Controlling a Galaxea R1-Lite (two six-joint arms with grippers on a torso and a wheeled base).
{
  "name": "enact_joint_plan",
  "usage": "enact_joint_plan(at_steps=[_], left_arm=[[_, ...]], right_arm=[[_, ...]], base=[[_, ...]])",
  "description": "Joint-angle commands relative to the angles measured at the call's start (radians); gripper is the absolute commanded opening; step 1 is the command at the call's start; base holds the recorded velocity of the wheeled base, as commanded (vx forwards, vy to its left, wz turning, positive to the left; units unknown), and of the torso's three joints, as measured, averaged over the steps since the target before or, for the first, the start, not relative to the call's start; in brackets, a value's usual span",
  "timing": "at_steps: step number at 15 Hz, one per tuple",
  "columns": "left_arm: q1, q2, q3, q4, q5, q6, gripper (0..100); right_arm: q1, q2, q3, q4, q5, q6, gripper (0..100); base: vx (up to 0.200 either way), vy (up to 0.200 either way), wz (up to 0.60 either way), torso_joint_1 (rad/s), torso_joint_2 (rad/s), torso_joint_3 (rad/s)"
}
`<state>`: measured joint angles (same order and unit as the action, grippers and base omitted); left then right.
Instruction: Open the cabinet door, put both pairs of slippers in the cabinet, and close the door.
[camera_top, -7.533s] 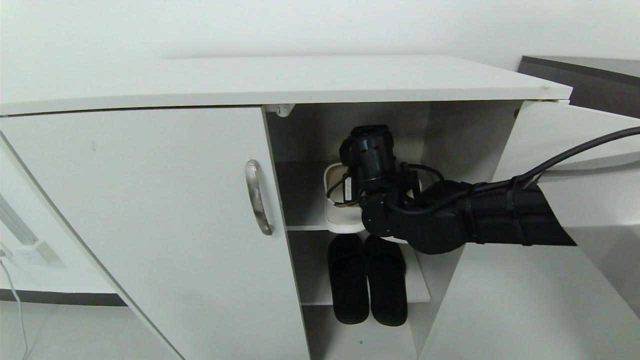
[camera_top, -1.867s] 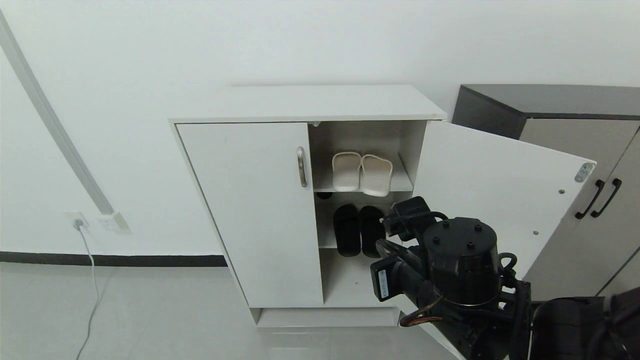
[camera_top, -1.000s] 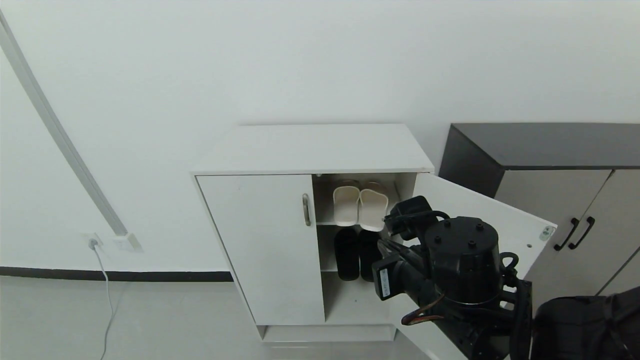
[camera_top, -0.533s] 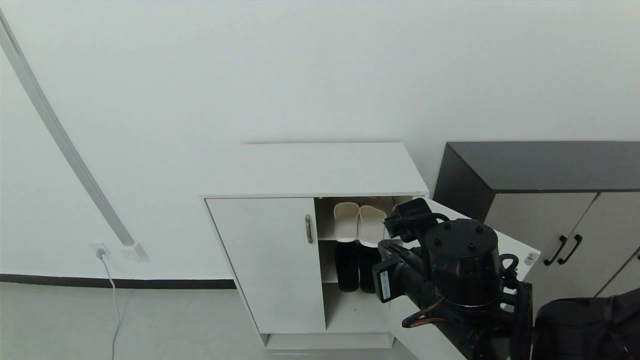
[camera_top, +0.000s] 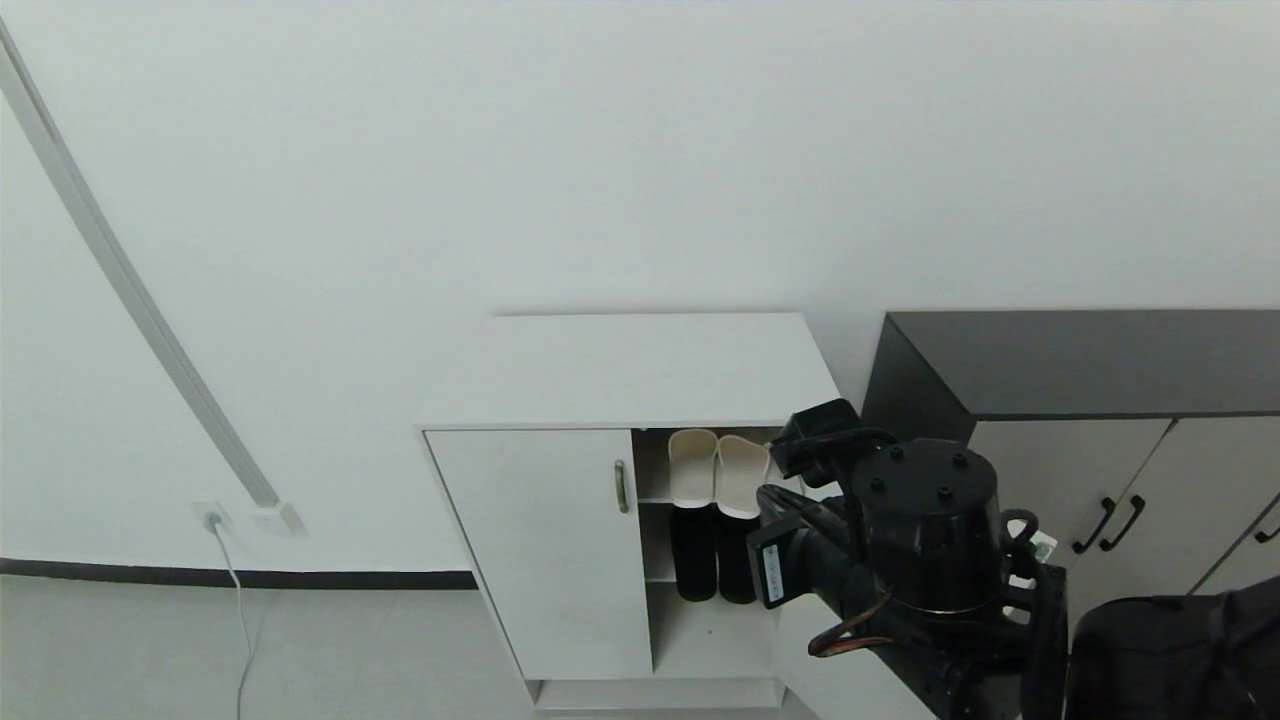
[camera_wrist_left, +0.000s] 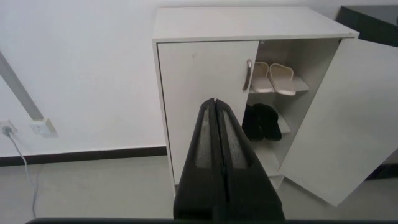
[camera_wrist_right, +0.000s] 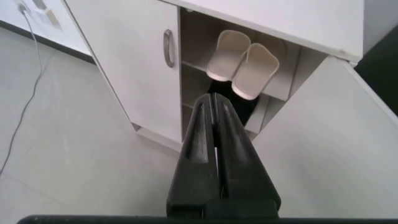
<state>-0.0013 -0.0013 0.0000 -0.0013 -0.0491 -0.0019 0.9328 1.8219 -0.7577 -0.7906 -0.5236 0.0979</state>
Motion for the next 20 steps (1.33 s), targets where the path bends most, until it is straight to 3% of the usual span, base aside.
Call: enact_joint_plan(at_steps=[1, 7, 16, 20], left_arm=[[0.0, 0.001, 0.0, 0.0, 0.0, -0.001, 0], [0.0, 0.001, 0.0, 0.0, 0.0, -0.001, 0], [0.0, 0.001, 0.0, 0.0, 0.0, 0.0, 0], [0.0, 0.001, 0.0, 0.0, 0.0, 0.0, 0]], right_arm=[[-0.005, -0.001, 0.004, -0.001, -0.001, 0.0, 0], [-0.006, -0.001, 0.003, -0.001, -0.001, 0.0, 0], [-0.011, 0.004, 0.008, 0.001, -0.001, 0.0, 0], [-0.028, 0.01, 0.008, -0.001, -0.001, 0.0, 0]], base=[[0.0, 0.0, 0.0, 0.173, -0.36, -0.198], [0.0, 0.0, 0.0, 0.168, -0.36, -0.193], [0.0, 0.0, -0.6, 0.031, -0.06, -0.032], [0.0, 0.0, 0.0, 0.0, 0.0, 0.0]])
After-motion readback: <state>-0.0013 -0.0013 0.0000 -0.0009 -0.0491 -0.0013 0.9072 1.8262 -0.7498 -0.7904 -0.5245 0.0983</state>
